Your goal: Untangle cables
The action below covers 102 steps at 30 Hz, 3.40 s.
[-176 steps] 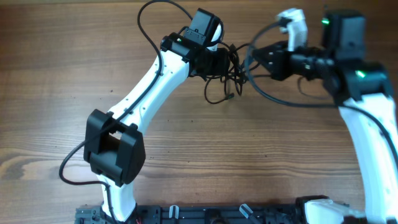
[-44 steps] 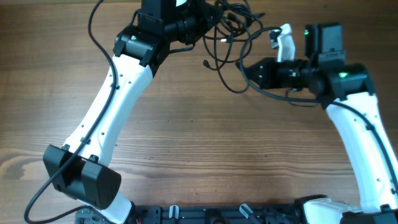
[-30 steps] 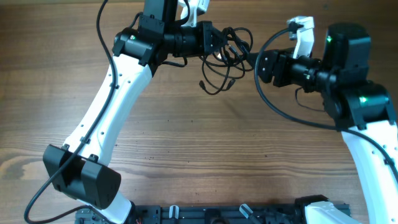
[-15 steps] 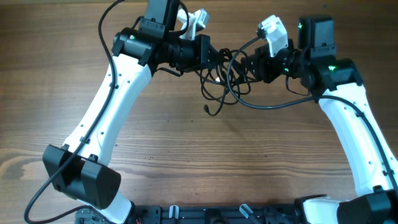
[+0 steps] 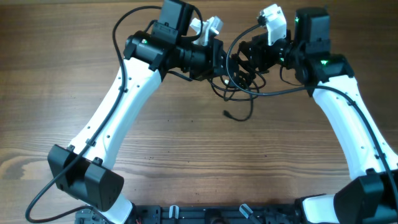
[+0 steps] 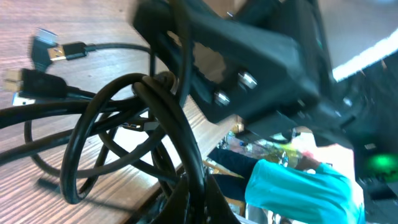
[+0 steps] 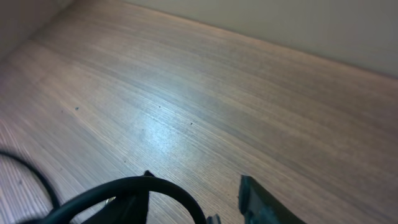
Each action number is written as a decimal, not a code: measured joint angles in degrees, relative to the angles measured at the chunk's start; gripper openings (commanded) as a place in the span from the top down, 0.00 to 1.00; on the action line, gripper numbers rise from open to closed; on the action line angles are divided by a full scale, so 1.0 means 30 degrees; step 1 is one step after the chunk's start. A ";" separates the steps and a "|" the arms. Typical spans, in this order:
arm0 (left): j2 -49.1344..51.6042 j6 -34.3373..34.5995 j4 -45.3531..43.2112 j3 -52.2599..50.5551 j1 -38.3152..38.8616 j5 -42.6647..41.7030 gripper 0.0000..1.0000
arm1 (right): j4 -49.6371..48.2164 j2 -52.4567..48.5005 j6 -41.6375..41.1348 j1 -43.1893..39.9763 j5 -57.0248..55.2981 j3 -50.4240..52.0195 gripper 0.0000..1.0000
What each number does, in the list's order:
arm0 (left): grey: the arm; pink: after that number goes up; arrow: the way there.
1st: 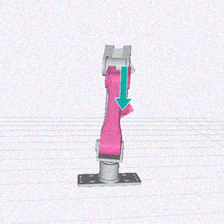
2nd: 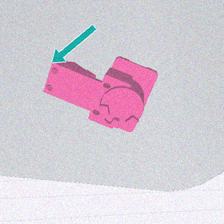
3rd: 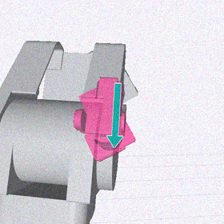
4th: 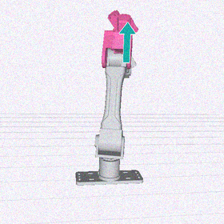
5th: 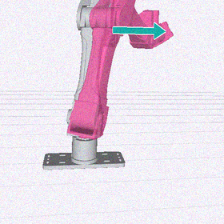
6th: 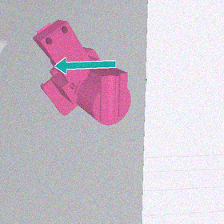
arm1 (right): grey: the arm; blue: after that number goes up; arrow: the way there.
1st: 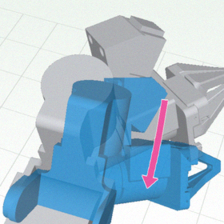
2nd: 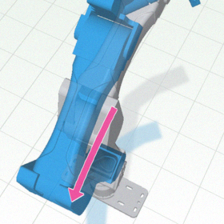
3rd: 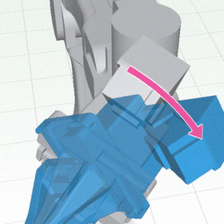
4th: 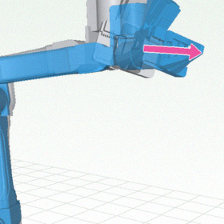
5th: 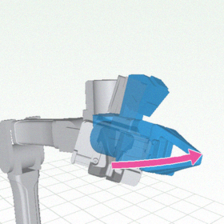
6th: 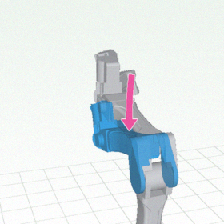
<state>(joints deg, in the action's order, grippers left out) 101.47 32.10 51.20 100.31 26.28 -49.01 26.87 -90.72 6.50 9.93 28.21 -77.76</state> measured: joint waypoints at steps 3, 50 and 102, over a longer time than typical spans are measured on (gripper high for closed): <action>0.0000 0.0066 0.0036 0.0000 0.0204 -0.0022 0.96 | -0.0379 -0.0882 -0.1945 0.0168 -0.0619 0.0000 0.93; 0.0080 -0.8801 -0.4262 -0.0029 -0.2747 -0.7868 0.96 | 0.5311 0.4211 -0.1064 -0.4947 0.7614 0.0102 0.43; 0.0073 -0.8918 0.0051 0.0015 -0.2674 0.3242 0.96 | 0.0831 0.9165 -0.5479 -0.5173 0.6244 0.0138 0.96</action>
<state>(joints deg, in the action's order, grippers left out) 101.69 5.34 51.35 100.36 18.26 -39.29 29.36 -63.22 -9.93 -5.58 46.94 -77.34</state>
